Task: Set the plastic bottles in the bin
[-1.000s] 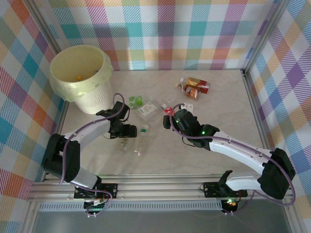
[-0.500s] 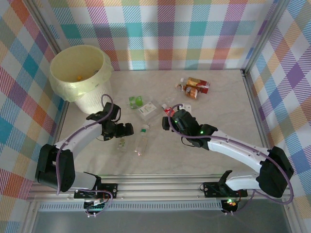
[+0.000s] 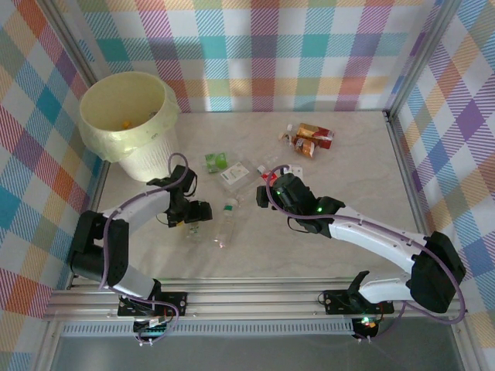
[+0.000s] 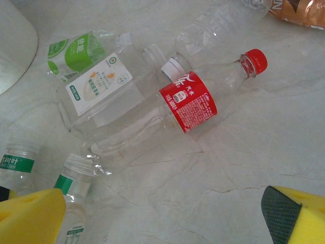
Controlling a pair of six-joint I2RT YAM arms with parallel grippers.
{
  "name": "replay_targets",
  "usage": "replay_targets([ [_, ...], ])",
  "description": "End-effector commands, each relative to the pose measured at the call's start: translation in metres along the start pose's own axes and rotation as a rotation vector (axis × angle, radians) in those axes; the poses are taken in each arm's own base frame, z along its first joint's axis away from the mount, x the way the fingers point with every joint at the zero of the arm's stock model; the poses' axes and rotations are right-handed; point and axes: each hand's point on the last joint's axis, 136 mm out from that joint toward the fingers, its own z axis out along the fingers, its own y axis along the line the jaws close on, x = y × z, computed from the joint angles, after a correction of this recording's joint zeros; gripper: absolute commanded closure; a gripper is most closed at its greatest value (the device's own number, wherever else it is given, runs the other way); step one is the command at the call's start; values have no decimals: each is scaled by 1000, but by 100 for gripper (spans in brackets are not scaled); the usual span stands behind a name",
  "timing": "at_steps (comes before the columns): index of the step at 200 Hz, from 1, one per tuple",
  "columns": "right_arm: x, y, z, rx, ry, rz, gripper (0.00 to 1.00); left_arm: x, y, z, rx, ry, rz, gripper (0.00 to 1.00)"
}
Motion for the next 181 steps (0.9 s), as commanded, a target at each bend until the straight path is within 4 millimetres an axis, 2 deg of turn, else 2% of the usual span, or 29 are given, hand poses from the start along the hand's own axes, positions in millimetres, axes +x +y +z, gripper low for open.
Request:
replay_targets([
  [1,-9,9,-5,-25,-10,25,1,-3,3,5,-38,5,3,14],
  [21,-8,11,-5,-35,-5,15,0,-3,9,13,-64,10,-9,18],
  [36,-10,20,-7,-84,-2,-15,0,-2,12,17,-78,10,-13,21],
  [87,1,70,-14,-349,66,-171,0,-8,12,15,-71,-47,-32,38],
  [106,3,82,-16,-411,79,-212,0,-11,13,11,-71,-80,-50,42],
  [139,3,90,-18,-445,76,-230,0,-14,17,1,-74,-142,-81,50],
  [181,3,98,-20,-484,62,-236,0,-24,12,-27,-26,-247,-90,54],
])
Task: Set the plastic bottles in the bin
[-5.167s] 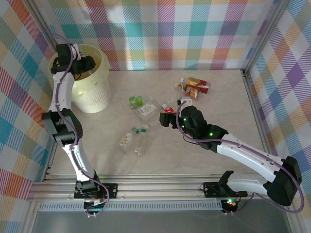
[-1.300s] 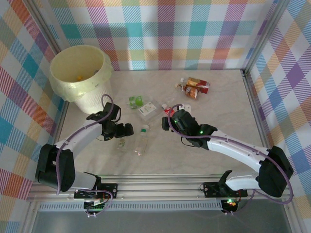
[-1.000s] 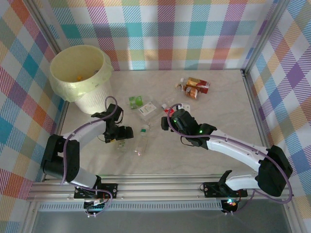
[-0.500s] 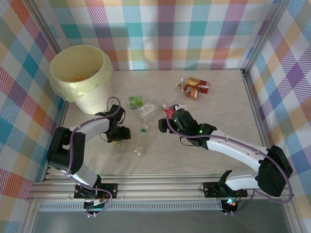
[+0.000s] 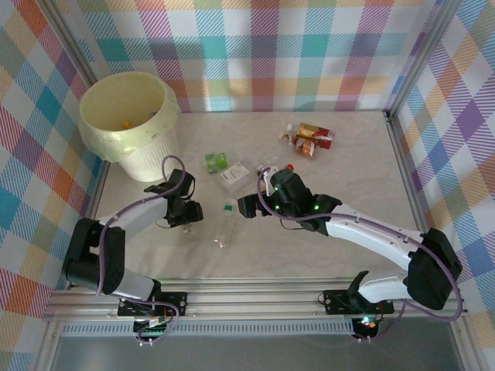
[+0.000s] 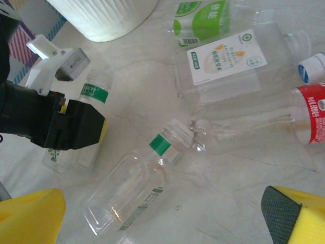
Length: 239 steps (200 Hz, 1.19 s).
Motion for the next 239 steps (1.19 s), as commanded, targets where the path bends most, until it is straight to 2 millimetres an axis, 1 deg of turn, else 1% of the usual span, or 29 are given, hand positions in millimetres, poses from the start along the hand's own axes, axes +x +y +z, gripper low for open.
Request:
replay_targets([
  [1,-15,19,-1,-75,-49,-40,0,-14,-3,-20,25,-95,-23,54],
  [23,-15,25,0,-101,-63,-77,0,-22,-14,-38,97,-142,-19,55],
  [46,-15,37,-1,-145,-71,-126,0,-30,-24,-57,158,-184,-17,56],
  [80,-16,46,1,-173,-72,-139,0,-49,-41,-95,265,-283,-15,56],
  [97,-21,51,2,-185,-84,-128,0,-60,-51,-114,313,-332,-5,57],
  [127,-34,64,-2,-235,-110,-101,0,-84,-66,-154,389,-431,-15,57],
  [148,-44,70,-6,-253,-138,-97,0,-101,-77,-183,460,-508,-46,57],
  [180,-57,76,-13,-265,-172,-101,0,-129,-102,-241,634,-632,-66,57],
  [202,-64,77,-19,-262,-200,-99,0,-148,-104,-273,654,-724,-94,57],
  [215,-67,77,-22,-260,-214,-98,0,-157,-100,-285,634,-773,-112,57],
  [216,-68,77,-22,-259,-215,-98,0,-160,-101,-289,642,-793,-112,57],
  [219,-68,76,-22,-258,-218,-97,0,-164,-100,-295,644,-817,-116,57],
  [239,-71,75,-25,-247,-229,-94,0,-182,-96,-313,630,-909,-139,57],
])
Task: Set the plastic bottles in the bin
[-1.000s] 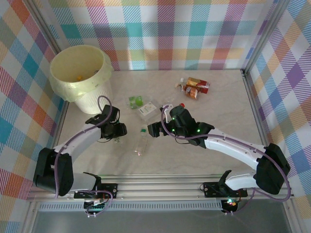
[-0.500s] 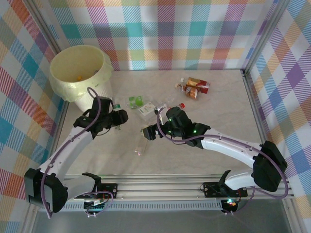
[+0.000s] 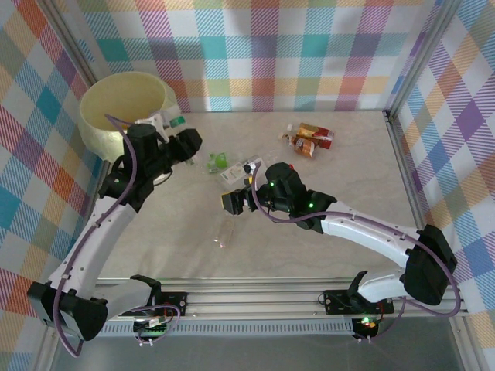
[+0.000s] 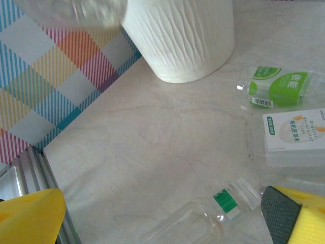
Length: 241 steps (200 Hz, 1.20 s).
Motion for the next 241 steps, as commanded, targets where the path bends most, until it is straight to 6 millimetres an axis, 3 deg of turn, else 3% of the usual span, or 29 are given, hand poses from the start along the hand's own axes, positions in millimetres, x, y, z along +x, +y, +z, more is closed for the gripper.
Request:
replay_targets([
  [1,-29,14,-13,-27,-93,-3,0,-50,-12,-5,13,-175,-1,57],
  [63,-23,4,-20,18,-95,9,0,-139,13,4,-120,-422,-48,57],
  [94,-22,2,-22,31,-93,25,0,-178,51,16,-225,-528,-92,57],
  [142,-14,-5,-30,67,-69,49,0,-220,101,34,-307,-616,-187,57],
  [167,-12,-8,-33,81,-75,55,0,-226,134,44,-377,-622,-237,57],
  [210,-8,-9,-31,84,-59,72,0,-217,195,69,-495,-592,-348,56],
  [241,-3,-9,-27,79,-33,79,0,-213,221,87,-534,-564,-427,55],
])
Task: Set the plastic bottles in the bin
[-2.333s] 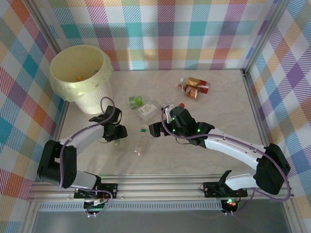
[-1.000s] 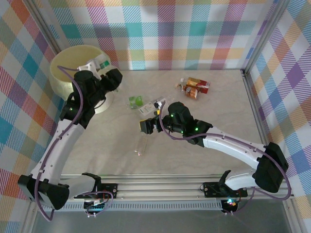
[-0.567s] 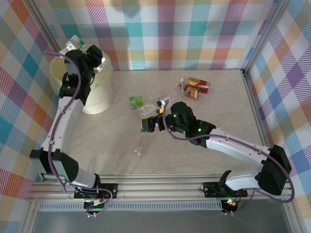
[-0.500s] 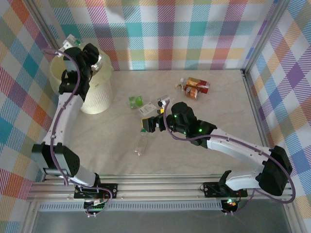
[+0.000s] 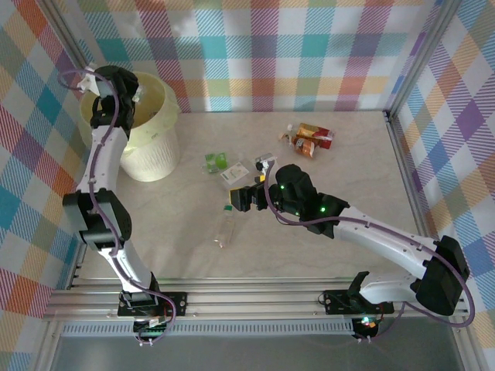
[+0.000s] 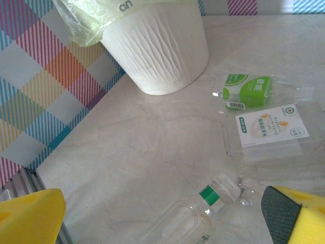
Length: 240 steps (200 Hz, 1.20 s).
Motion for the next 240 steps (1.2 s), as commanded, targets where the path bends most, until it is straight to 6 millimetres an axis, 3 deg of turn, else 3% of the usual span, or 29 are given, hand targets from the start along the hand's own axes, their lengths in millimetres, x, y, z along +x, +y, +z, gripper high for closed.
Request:
replay_targets([
  [1,6,2,0,-3,23,12,0,-6,10,12,-51,-6,-74,55],
  [39,6,4,1,-9,41,14,0,10,29,34,-122,39,-149,45],
  [70,9,0,-2,7,42,15,0,13,22,39,-106,82,-163,22],
  [93,10,-4,-3,28,39,32,0,11,17,35,-99,91,-148,13],
  [141,12,-8,-7,46,35,49,0,3,15,24,-104,86,-113,7],
  [177,12,-16,-8,88,23,72,0,-2,2,13,-66,89,-108,6],
  [240,21,-70,-17,364,-43,192,0,-4,-37,-23,95,143,-120,0],
])
